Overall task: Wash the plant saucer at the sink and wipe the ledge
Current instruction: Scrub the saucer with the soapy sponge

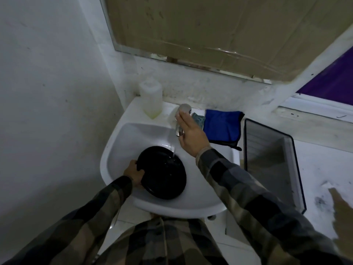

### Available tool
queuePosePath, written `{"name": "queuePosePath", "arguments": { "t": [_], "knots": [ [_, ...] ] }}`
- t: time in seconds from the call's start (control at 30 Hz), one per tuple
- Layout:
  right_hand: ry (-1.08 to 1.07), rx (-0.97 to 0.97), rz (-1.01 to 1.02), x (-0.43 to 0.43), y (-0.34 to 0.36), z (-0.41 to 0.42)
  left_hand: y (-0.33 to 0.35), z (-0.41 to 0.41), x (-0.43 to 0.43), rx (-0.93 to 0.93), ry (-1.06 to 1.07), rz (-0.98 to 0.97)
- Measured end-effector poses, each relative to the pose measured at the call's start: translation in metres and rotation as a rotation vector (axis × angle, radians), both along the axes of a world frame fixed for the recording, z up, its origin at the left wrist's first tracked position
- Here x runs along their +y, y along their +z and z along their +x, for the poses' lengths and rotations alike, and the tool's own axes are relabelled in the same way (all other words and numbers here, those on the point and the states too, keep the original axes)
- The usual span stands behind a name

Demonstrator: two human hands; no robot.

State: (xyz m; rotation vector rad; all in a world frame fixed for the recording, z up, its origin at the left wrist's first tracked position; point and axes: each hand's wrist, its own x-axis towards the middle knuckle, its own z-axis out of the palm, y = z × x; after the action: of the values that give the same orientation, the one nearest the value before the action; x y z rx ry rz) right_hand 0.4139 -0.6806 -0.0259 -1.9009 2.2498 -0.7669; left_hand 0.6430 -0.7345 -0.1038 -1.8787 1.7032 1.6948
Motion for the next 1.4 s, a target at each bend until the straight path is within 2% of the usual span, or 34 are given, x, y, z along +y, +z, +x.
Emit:
{"name": "queuePosePath", "arguments": {
  "t": [0.17, 0.3, 0.37, 0.5, 0.63, 0.8, 0.9, 1.07, 1.23, 1.4],
  "knots": [
    [-0.007, -0.026, -0.022, -0.002, -0.002, 0.000, -0.006, -0.004, 0.001, -0.025, -0.039, 0.010],
    [-0.124, -0.288, -0.150, 0.008, 0.000, -0.006, -0.005, -0.011, 0.003, -0.039, -0.019, 0.011],
    [-0.230, -0.331, -0.179, 0.018, -0.003, -0.015, -0.003, -0.014, 0.003, -0.077, -0.067, -0.046],
    [-0.356, -0.348, -0.057, 0.033, -0.015, -0.041, 0.008, -0.026, -0.002, -0.095, -0.140, -0.151],
    [-0.387, -0.357, 0.088, 0.041, -0.025, -0.055, 0.021, -0.038, -0.005, 0.029, 0.026, -0.045],
    [-0.370, -0.362, 0.158, 0.044, -0.029, -0.054, 0.023, -0.044, -0.001, 0.055, 0.085, -0.048],
    [-0.331, -0.337, 0.186, 0.040, -0.032, -0.054, 0.019, -0.040, -0.003, 0.021, 0.092, -0.073],
    [-0.207, -0.194, 0.298, 0.026, -0.045, -0.052, 0.007, -0.028, -0.009, -0.253, -0.125, -0.269],
    [-0.108, 0.093, 0.484, 0.013, -0.055, -0.048, -0.009, -0.020, -0.013, -0.316, -0.197, -0.273],
    [-0.149, 0.290, 0.381, 0.006, -0.061, -0.049, -0.021, -0.017, -0.015, -0.381, -0.283, -0.278]
  ]
}}
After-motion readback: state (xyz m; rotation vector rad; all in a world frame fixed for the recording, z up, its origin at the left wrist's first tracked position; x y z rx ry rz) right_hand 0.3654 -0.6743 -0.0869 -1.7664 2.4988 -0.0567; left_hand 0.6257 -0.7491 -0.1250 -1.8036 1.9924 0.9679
